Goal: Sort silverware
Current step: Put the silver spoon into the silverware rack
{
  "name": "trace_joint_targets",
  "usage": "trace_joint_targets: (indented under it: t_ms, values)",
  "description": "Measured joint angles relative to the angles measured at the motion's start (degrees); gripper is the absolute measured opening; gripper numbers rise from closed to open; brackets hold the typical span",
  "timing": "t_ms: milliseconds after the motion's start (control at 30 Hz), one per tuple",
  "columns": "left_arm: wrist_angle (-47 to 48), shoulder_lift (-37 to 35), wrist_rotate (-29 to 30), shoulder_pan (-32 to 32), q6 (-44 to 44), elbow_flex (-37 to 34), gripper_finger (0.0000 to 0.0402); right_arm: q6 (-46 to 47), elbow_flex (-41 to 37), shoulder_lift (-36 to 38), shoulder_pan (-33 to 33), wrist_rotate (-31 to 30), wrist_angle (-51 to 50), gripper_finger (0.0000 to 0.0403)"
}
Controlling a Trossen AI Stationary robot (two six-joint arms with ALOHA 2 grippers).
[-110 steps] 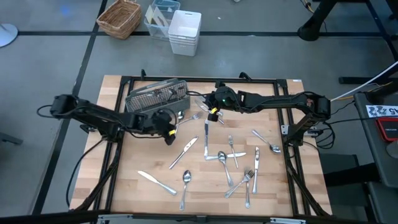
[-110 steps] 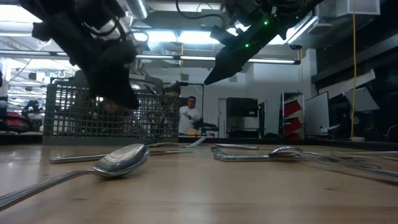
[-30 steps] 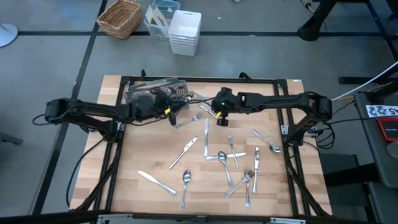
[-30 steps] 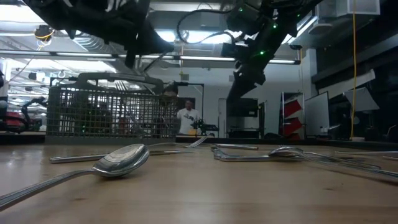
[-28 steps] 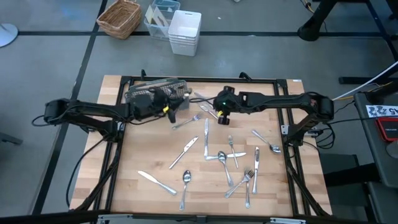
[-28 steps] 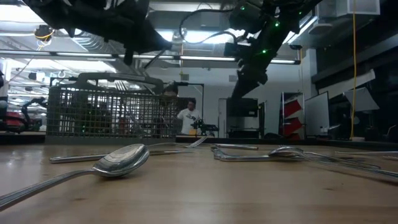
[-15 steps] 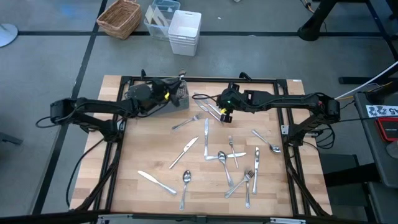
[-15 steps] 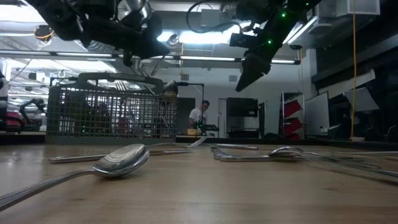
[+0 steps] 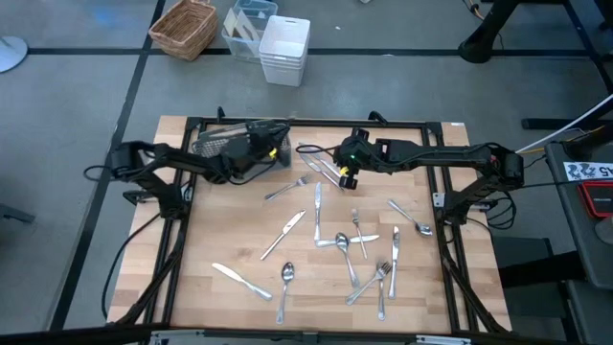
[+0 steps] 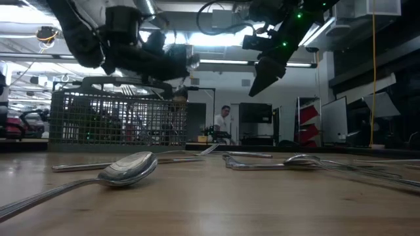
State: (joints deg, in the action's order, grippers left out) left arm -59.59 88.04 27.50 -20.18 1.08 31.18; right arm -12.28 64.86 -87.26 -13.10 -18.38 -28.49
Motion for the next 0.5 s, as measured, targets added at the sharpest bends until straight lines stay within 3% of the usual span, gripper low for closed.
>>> trace_joint_targets:
  t_ms: [500]
  values:
    - [5.13, 3.49, 1.87, 2.66, 3.42, 0.0, 0.0008, 0.48, 0.0, 0.0, 0.0, 1.51, -0.14, 0.0101]
